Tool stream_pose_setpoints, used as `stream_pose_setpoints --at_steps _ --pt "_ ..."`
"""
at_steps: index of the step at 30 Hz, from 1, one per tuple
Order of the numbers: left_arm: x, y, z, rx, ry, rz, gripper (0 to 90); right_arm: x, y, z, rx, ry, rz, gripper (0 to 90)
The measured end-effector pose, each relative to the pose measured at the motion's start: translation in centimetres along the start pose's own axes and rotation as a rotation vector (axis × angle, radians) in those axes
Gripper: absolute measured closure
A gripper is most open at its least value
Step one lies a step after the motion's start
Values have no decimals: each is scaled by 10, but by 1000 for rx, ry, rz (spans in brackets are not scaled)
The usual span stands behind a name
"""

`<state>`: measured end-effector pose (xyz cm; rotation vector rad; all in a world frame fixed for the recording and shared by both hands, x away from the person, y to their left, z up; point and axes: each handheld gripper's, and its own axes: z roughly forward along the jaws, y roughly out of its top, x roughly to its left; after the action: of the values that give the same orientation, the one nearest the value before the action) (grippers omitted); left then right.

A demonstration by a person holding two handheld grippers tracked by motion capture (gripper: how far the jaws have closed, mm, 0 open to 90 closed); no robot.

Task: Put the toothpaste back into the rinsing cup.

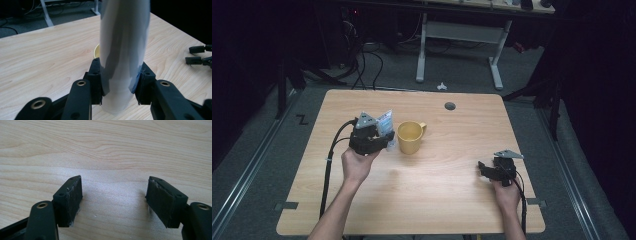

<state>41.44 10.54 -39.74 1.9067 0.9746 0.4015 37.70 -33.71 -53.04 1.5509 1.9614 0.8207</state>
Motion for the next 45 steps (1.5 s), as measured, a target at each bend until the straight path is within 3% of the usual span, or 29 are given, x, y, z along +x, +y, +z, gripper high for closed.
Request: stream_pose_setpoints --at_steps 25,45 --pt "-7 30 15 -12 -27 37 642 0 0 0 0 0 0 292" --pt "-14 53 33 -24 -25 63 641 0 0 0 0 0 -1 292"
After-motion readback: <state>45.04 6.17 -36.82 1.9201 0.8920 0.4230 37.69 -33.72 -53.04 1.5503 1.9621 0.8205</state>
